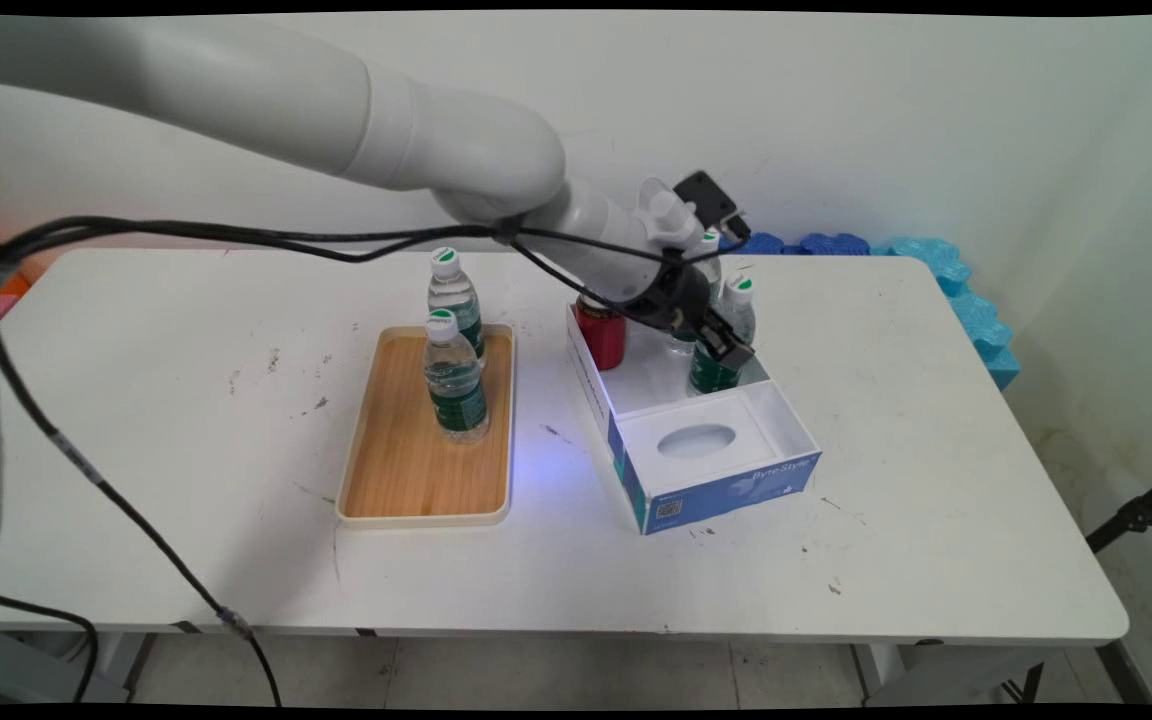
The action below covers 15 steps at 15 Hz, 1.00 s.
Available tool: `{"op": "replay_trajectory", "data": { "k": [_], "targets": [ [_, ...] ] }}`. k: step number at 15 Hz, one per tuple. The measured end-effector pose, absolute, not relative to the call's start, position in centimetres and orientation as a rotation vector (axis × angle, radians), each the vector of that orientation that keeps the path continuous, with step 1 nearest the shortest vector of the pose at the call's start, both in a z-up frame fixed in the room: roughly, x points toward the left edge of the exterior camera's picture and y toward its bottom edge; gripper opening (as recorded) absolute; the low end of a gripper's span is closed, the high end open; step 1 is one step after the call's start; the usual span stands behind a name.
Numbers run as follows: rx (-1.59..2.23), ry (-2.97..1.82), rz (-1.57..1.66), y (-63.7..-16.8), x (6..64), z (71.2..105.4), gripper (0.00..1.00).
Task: Place the picked object on the tray
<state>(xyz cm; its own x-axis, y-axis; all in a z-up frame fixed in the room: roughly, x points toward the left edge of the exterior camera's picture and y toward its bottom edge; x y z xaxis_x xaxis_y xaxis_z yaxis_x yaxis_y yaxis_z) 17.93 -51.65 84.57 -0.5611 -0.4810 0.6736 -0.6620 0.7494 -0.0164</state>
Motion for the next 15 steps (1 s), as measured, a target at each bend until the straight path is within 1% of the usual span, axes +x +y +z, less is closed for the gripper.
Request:
{"op": "replay_trajectory", "data": {
  "k": [2, 5, 12, 15],
  "targets": [
    [0.856, -2.268, 0.353, -51.0, 18.3, 85.8, 0.0],
    [0.849, -2.243, 0.363, -49.9, 19.2, 88.5, 0.0],
    [0.832, -2.157, 0.395, -45.9, 24.2, 98.8, 0.0],
    [0.819, -2.144, 0.392, -43.8, 27.5, 102.2, 0.0]
  ]
}}
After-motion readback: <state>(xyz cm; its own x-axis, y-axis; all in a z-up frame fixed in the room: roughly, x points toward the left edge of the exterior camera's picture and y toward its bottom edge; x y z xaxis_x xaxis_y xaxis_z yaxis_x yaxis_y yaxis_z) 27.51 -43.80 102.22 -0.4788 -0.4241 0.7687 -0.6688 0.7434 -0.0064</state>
